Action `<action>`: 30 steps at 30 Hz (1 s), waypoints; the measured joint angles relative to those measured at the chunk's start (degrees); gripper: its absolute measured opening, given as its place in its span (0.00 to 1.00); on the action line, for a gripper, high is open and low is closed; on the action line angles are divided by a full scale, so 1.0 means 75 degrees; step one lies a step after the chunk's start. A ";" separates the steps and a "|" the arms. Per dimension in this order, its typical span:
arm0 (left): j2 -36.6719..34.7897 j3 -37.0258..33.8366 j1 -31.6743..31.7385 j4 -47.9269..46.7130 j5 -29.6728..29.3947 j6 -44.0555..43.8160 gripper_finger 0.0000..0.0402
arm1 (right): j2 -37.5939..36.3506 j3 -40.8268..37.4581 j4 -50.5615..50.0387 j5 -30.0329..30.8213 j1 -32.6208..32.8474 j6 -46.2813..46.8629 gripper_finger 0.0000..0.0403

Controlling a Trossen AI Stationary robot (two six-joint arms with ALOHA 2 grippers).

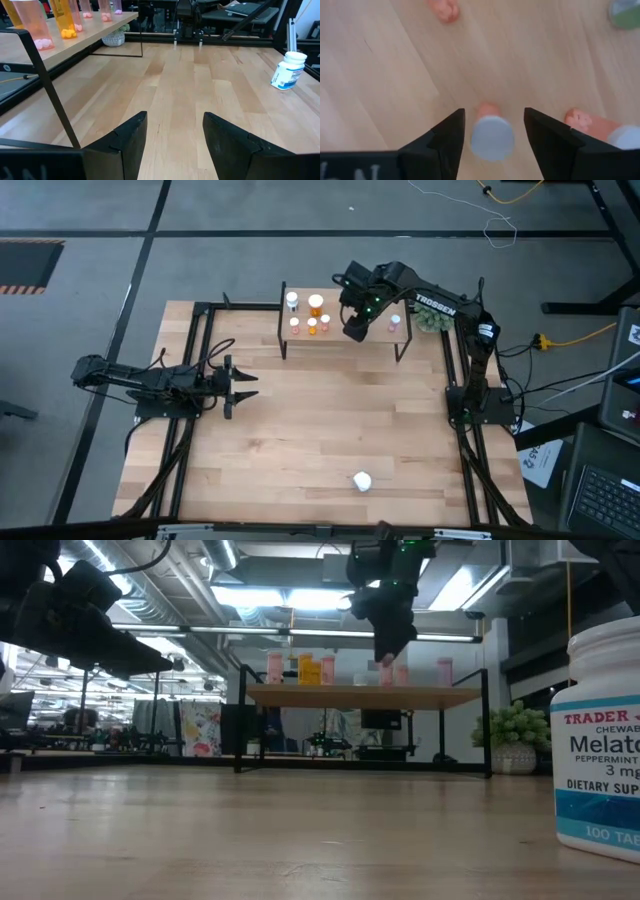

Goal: Pick and place medicine bottles onto shelf by color
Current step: Put the big white pill bottle on the shelf

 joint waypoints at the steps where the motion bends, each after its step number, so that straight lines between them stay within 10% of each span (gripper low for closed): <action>1: -0.0001 0.0000 0.0000 -0.0001 0.0000 0.0000 0.47 | 0.0000 0.0003 0.0102 -0.0003 -0.0002 -0.0006 0.52; 18: -0.0003 0.0000 0.0003 0.0000 0.0000 0.0000 0.47 | -0.0096 0.1634 0.0294 -0.0094 -0.0011 0.0826 0.52; 23: -0.0001 0.0000 0.0002 0.0000 0.0000 -0.0002 0.47 | -0.0114 0.3118 -0.0841 -0.1667 0.0105 0.0858 0.52; 30: -0.0003 0.0000 0.0000 0.0000 0.0003 0.0000 0.47 | -0.0783 0.2542 -0.1291 -0.3227 0.1412 0.1057 0.52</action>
